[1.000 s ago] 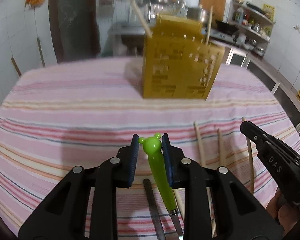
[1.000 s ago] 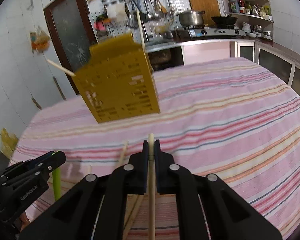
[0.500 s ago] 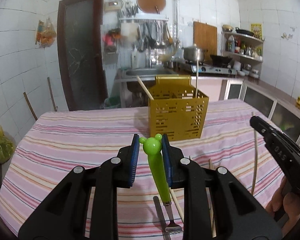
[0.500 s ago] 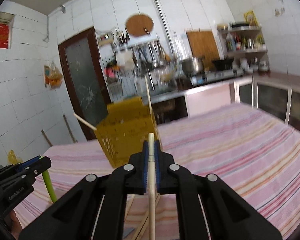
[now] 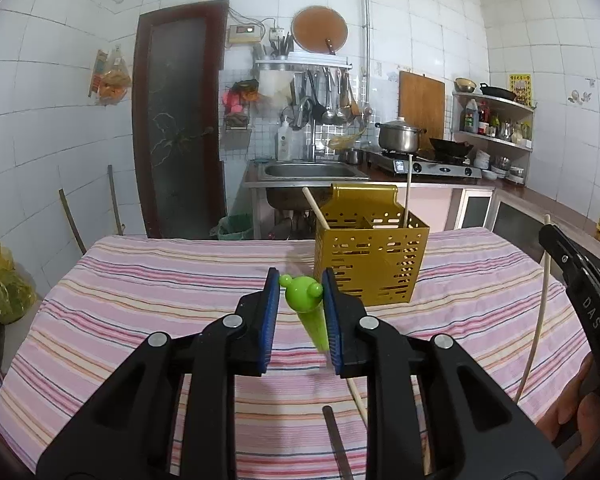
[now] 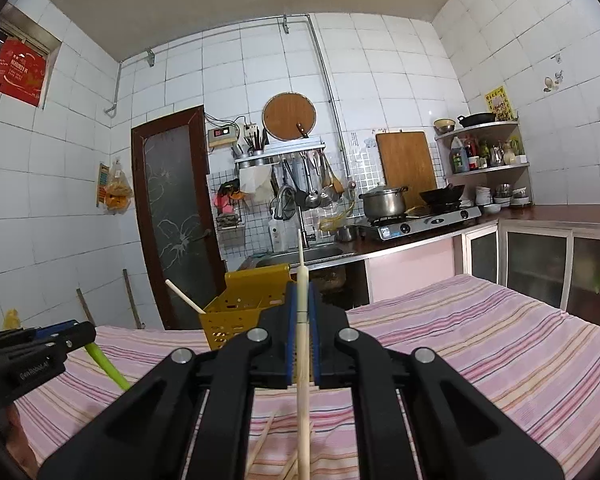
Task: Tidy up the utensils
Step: 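Lift the green knife with the left tool while the right tool carries the chopstick toward the holder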
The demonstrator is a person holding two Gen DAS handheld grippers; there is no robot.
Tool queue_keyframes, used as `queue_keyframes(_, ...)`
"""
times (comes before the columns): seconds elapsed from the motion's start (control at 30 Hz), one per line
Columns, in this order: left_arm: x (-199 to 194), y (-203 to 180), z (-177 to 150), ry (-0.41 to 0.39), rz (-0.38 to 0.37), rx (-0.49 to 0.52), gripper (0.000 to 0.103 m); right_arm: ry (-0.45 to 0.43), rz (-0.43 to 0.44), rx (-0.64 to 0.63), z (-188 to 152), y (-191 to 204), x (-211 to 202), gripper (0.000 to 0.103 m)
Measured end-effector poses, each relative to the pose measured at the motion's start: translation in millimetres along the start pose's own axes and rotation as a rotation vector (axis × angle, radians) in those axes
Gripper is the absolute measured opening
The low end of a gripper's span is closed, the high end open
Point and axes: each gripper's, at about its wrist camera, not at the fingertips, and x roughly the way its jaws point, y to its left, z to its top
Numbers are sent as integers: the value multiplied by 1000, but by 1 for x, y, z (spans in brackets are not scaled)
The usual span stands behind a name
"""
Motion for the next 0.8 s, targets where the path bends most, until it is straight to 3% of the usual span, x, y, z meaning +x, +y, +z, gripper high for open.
queue_keyframes(0.37, 10, 7, -5, 44, 23, -7, 21, 64, 13, 73, -6, -18, 6, 6)
queue_keyframes(0.8, 4, 5, 0, 22, 44, -6, 21, 27, 13, 43, -6, -15, -2, 6)
